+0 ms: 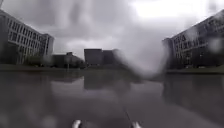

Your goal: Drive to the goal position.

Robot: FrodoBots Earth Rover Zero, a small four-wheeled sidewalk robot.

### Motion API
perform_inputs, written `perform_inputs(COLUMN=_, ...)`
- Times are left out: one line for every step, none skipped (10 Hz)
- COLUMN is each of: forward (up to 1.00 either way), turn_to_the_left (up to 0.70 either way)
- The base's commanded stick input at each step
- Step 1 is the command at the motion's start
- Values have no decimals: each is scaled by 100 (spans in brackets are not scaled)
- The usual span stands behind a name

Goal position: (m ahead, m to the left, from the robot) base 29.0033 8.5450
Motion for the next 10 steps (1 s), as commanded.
perform_inputs(forward=70, turn_to_the_left=0)
perform_inputs(forward=70, turn_to_the_left=0)
perform_inputs(forward=70, turn_to_the_left=0)
perform_inputs(forward=70, turn_to_the_left=0)
perform_inputs(forward=70, turn_to_the_left=0)
perform_inputs(forward=70, turn_to_the_left=-25)
perform_inputs(forward=70, turn_to_the_left=-29)
perform_inputs(forward=70, turn_to_the_left=-12)
perform_inputs(forward=70, turn_to_the_left=0)
perform_inputs(forward=70, turn_to_the_left=0)
